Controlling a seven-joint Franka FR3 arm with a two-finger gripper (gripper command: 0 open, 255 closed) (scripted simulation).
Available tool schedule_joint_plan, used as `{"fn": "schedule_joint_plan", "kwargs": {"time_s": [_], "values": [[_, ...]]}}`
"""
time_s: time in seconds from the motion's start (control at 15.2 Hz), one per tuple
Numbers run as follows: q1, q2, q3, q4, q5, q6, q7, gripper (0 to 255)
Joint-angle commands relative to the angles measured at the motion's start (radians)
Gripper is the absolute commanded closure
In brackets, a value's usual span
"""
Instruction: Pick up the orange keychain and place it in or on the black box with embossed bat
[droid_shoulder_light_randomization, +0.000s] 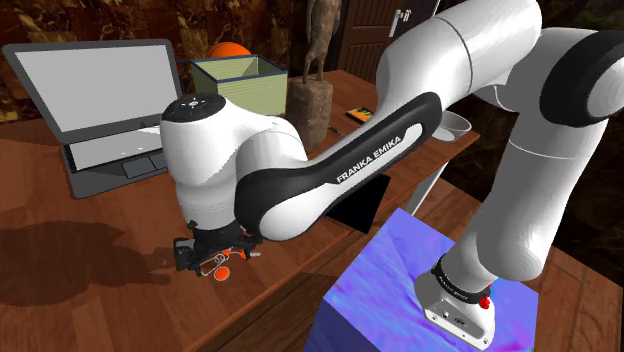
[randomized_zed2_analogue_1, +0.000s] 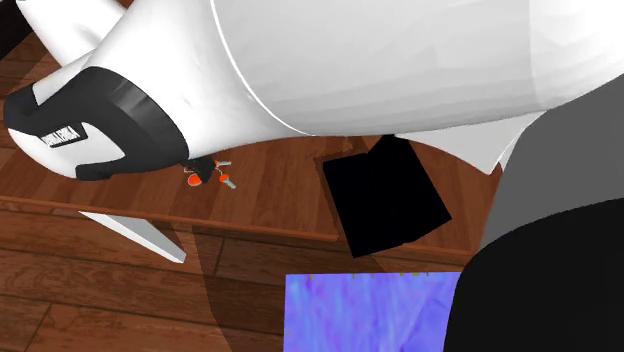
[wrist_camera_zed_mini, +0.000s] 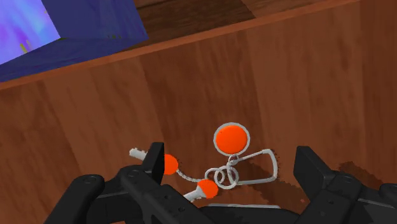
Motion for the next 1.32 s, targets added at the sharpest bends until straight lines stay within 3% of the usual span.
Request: {"fn": "schedule_joint_plan", "kwargs": {"time_s": [0.0,0.4,0.92,0.99,1.25], "values": [[0.021,0.04,-0.013,0.016,-0.035,0.013,0.033,0],[0.042,0.092,-0.038,-0.016,-0.083,0.083,0.064,0],[0.042,0.092,-0.038,-0.016,-0.083,0.083,0.064,0],[0.042,0.092,-0.038,-0.016,-0.083,0.083,0.064,255],[0.041,0.092,-0.038,-0.016,-0.083,0.083,0.063,255]]}}
